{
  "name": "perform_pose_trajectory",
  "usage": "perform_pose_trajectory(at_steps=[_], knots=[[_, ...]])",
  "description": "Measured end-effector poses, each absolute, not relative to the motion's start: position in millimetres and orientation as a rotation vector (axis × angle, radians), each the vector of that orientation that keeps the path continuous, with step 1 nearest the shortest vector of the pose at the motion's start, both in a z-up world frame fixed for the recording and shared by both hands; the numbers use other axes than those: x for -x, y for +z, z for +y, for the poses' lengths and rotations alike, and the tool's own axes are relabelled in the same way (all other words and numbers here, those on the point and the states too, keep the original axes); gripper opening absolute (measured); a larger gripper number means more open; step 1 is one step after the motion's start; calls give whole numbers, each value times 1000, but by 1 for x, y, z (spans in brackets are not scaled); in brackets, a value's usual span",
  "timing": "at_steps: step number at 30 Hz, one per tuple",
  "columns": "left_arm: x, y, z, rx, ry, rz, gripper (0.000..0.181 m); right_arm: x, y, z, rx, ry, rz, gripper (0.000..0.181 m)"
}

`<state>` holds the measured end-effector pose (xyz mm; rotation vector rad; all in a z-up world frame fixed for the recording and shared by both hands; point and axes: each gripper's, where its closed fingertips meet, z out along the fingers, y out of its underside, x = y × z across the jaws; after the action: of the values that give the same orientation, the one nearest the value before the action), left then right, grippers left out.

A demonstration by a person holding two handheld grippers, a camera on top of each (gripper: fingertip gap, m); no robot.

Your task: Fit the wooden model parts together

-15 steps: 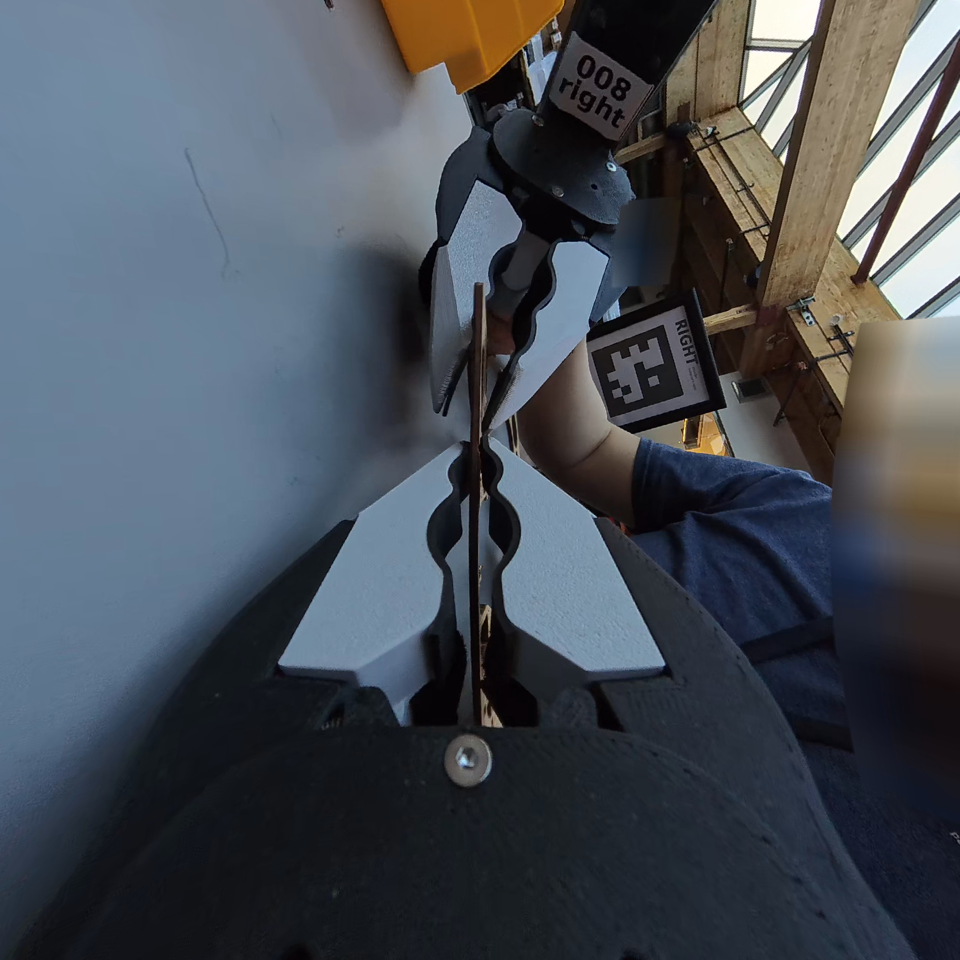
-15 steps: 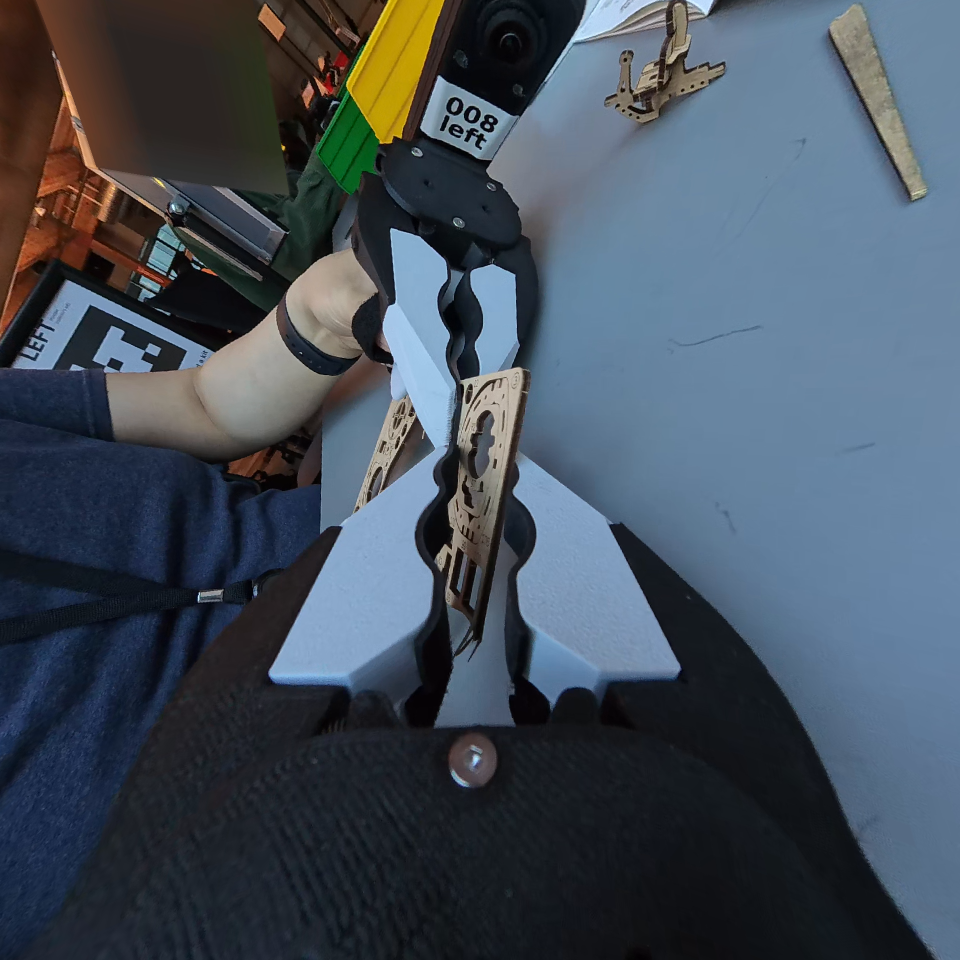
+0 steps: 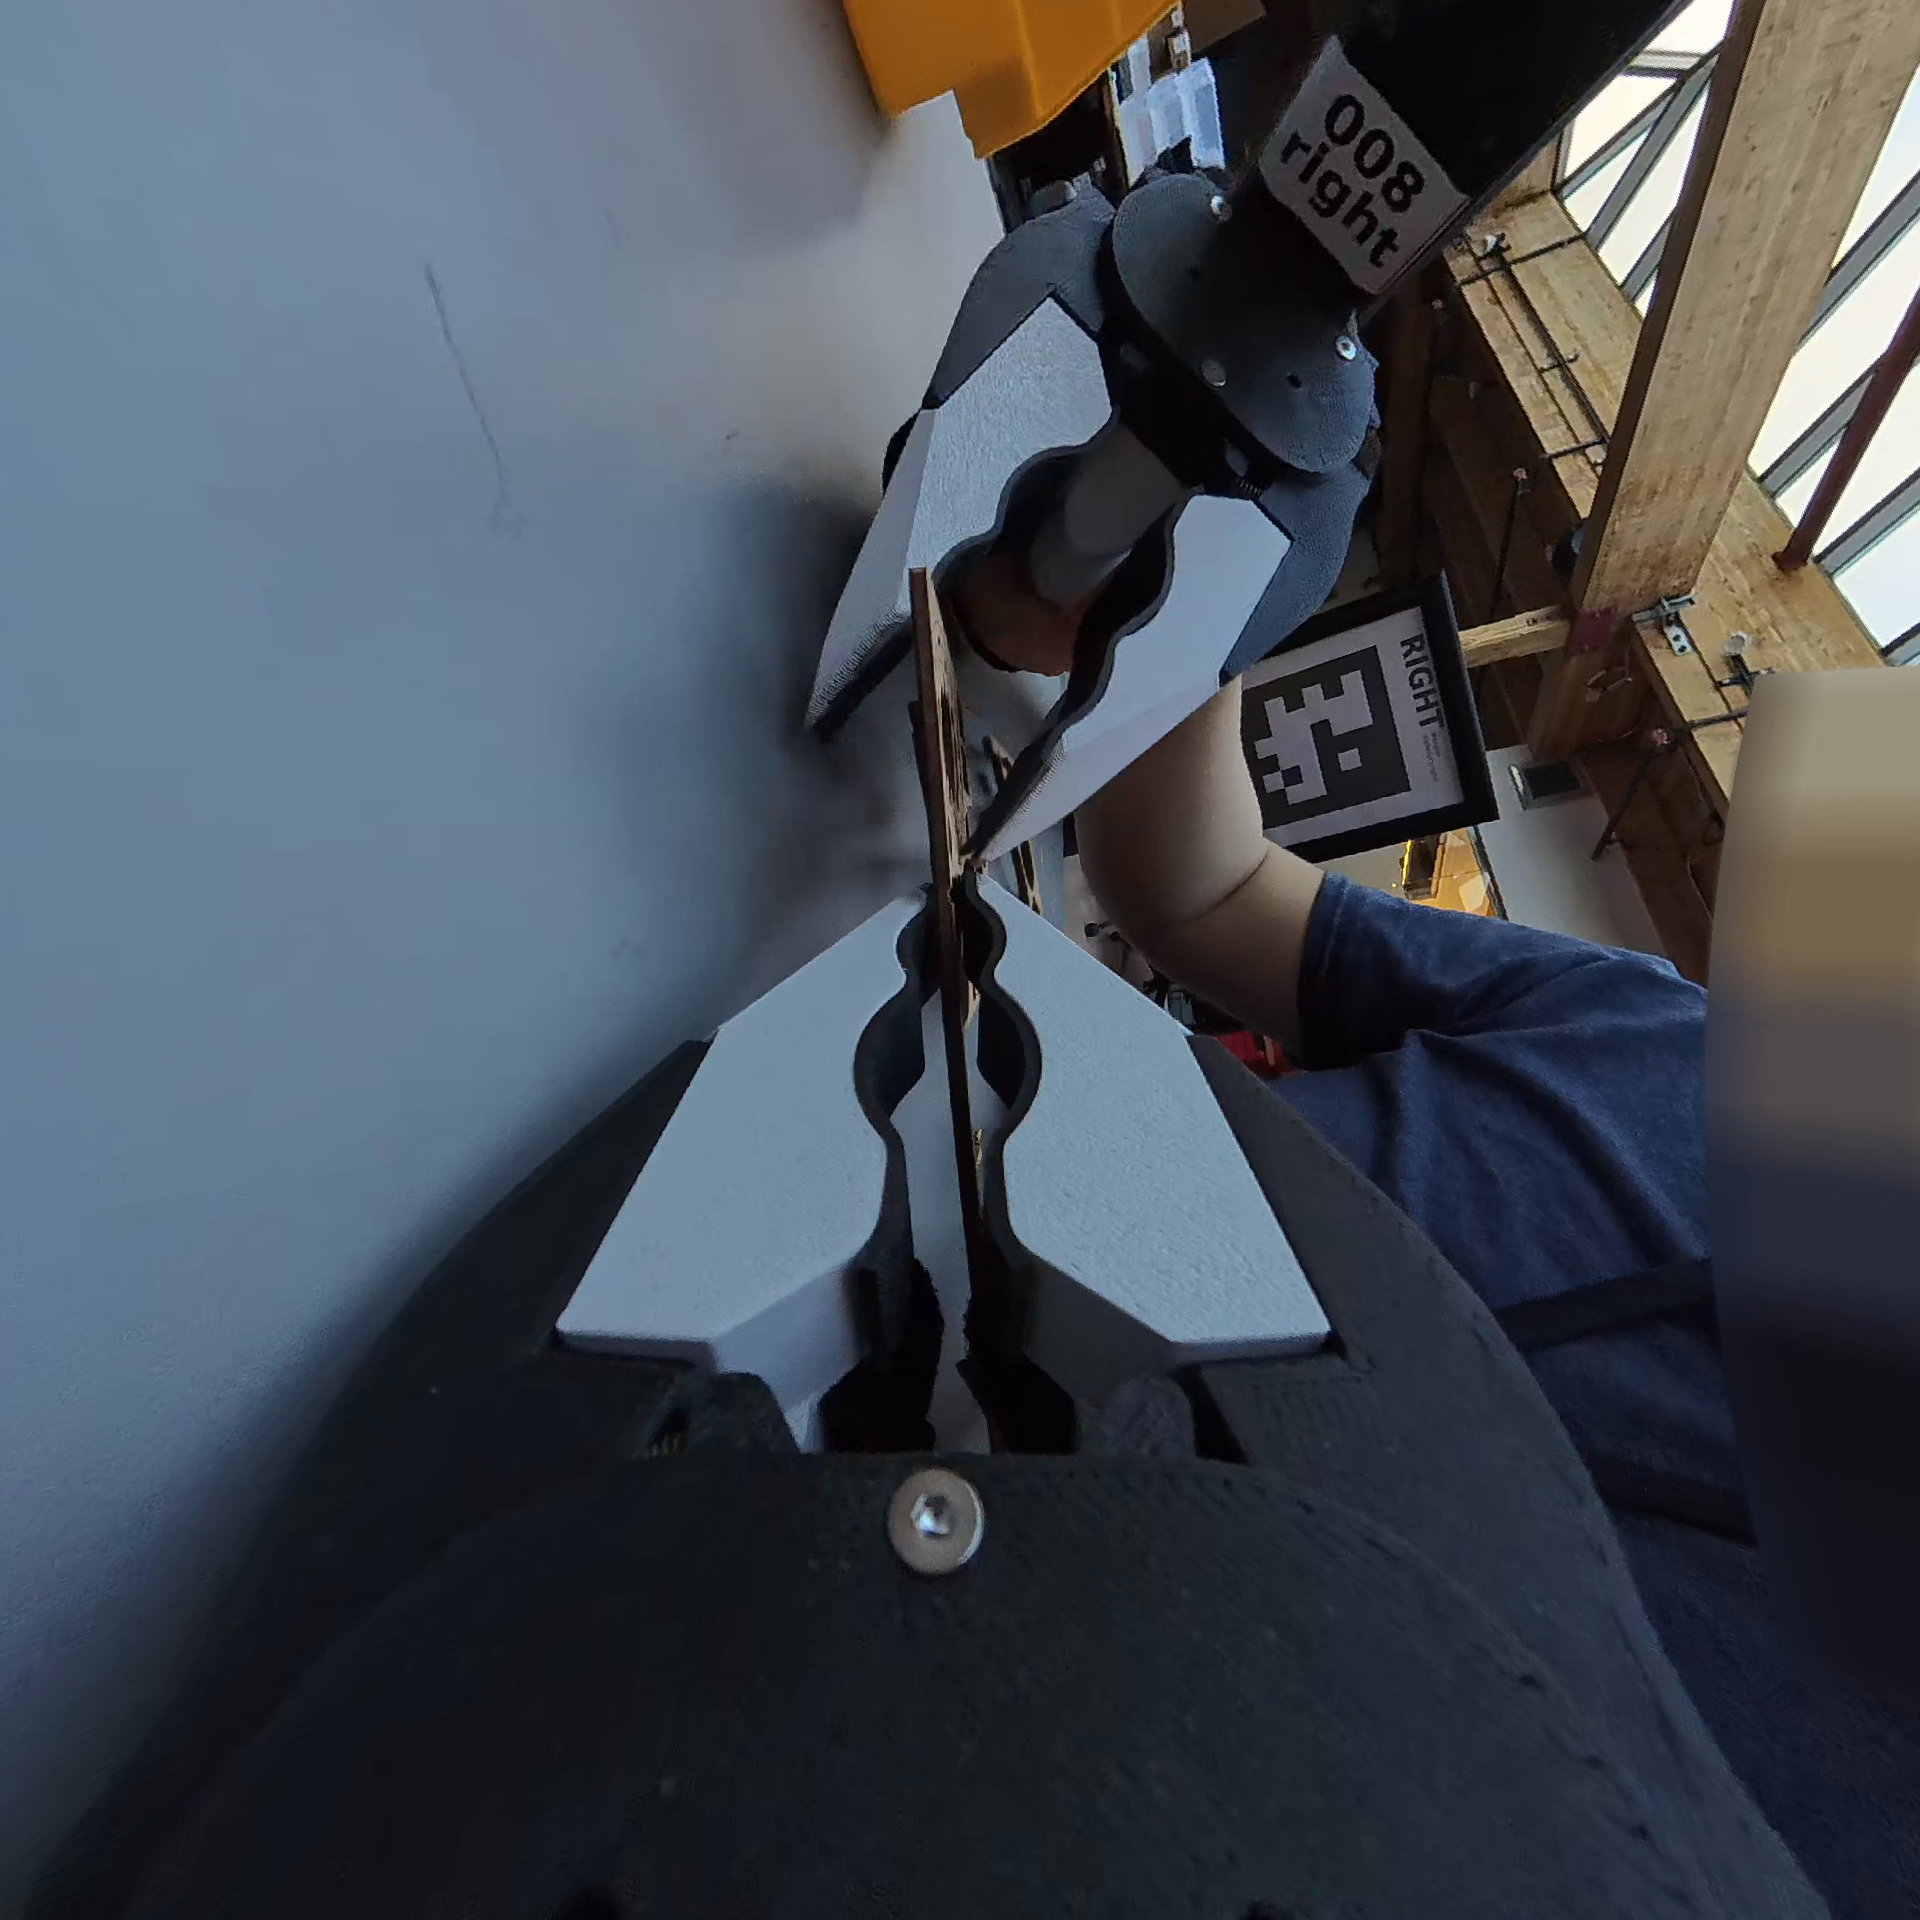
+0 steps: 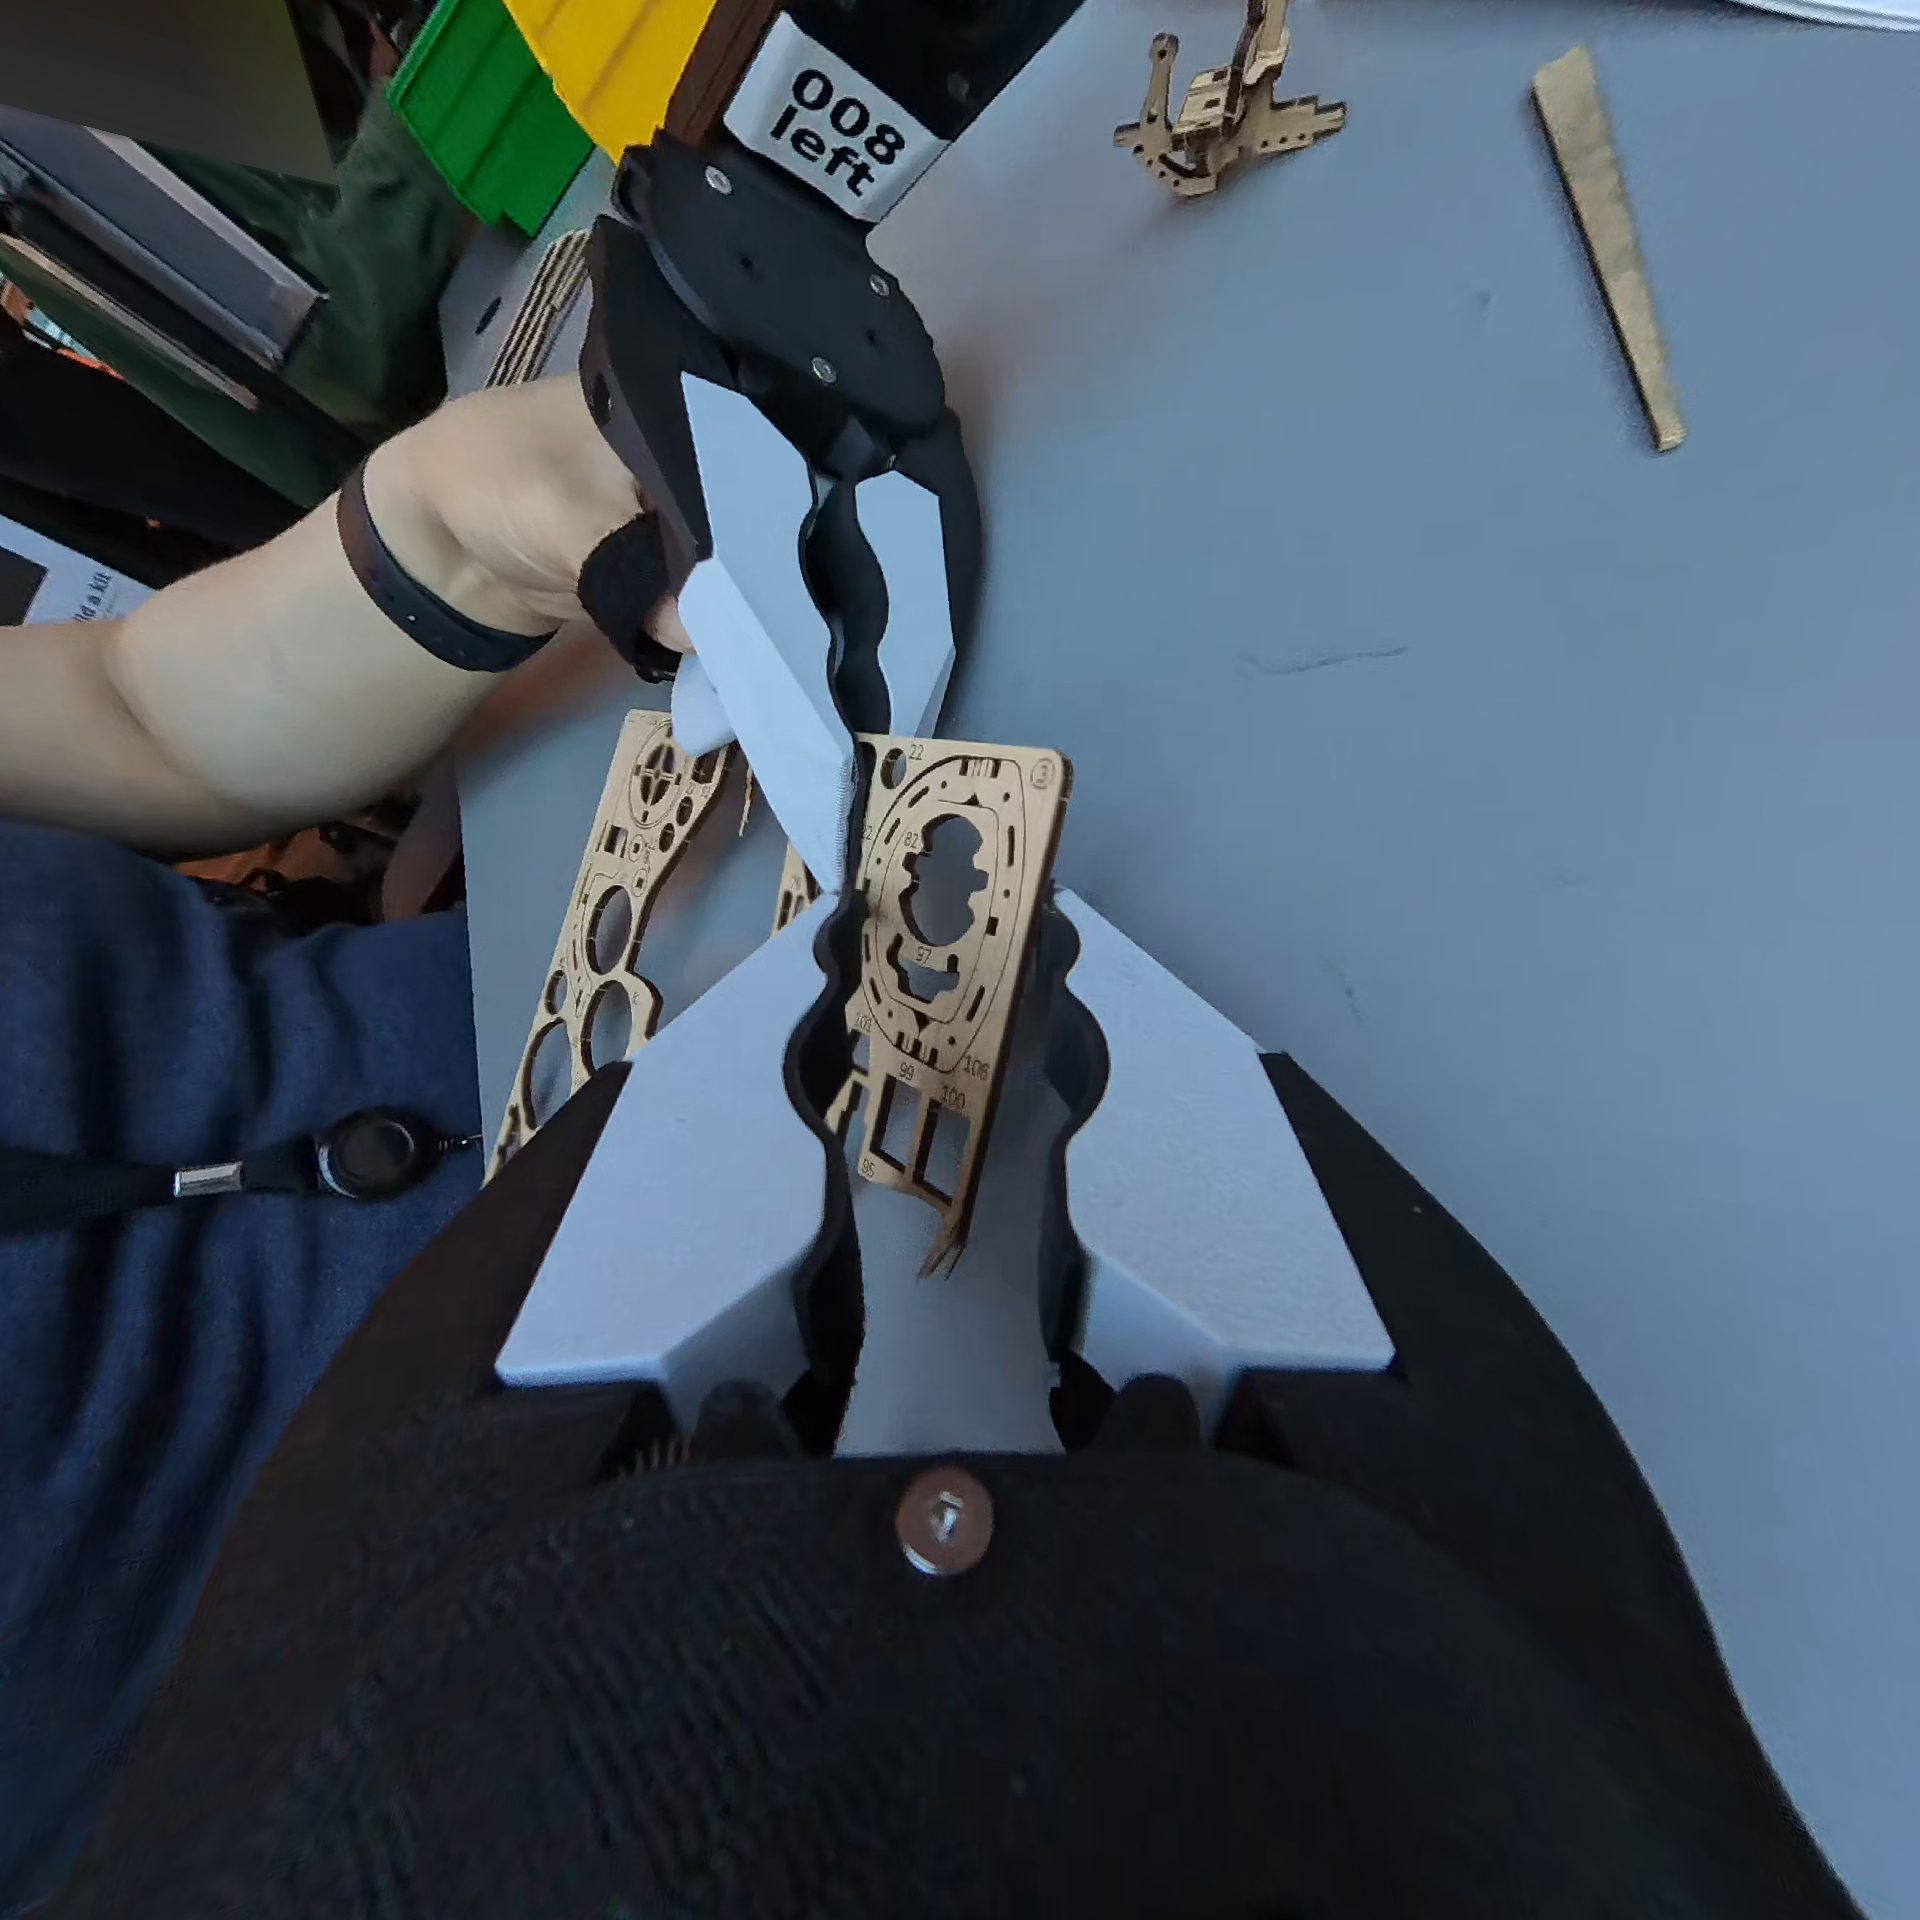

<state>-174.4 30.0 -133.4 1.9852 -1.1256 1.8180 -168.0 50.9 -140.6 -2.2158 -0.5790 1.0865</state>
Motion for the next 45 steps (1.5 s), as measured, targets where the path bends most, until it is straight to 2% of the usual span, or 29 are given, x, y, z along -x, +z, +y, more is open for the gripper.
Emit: perform_pose_trajectory(at_steps=[7, 45], knots=[[174, -134, 29, -1986, 1814, -1136, 1, 168, -140, 51, 2202, 1151, -566, 27], [173, -142, 30, -2064, 1748, -1187, 1, 165, -149, 51, 2284, 969, -590, 29]])
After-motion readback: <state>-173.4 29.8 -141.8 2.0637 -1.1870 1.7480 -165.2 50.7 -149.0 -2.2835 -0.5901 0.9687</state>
